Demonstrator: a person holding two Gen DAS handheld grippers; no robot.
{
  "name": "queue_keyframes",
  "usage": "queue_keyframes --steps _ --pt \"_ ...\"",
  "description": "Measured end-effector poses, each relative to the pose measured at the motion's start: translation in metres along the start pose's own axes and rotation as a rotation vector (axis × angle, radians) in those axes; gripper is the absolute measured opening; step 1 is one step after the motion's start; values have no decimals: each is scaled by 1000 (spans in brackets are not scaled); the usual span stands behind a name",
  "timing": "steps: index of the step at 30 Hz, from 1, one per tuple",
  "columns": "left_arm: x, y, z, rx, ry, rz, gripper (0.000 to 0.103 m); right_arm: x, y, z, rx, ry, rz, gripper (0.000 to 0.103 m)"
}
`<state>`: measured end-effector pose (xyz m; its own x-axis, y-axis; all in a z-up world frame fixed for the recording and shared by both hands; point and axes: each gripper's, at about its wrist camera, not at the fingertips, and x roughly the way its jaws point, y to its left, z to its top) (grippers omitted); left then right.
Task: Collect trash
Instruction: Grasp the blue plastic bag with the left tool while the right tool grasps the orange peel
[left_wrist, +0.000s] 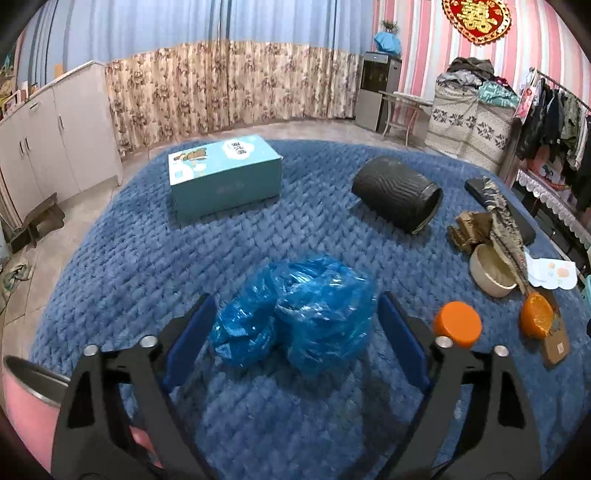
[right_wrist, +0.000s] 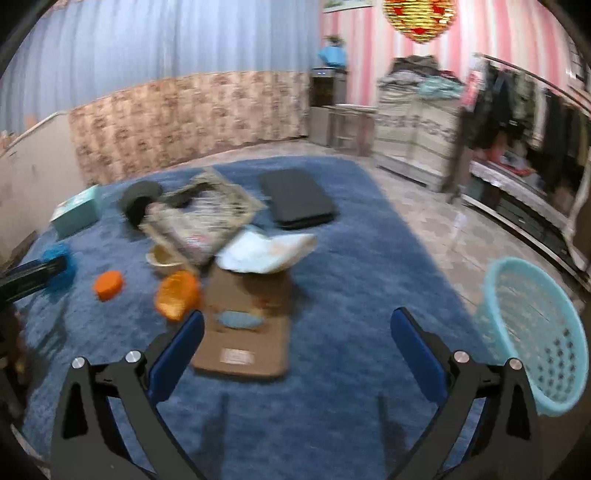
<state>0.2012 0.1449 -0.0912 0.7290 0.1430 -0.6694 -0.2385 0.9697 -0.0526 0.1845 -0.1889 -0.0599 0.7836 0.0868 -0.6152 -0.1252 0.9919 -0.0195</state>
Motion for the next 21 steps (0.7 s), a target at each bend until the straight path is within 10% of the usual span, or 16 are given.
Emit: queue_keyframes --steps 14,21 --pt "19 4 -3 -26 48 -62 31 43 63 2 -86 64 97 96" --pt "18 4 -2 -30 41 -76 29 61 79 4 -155 118 87 56"
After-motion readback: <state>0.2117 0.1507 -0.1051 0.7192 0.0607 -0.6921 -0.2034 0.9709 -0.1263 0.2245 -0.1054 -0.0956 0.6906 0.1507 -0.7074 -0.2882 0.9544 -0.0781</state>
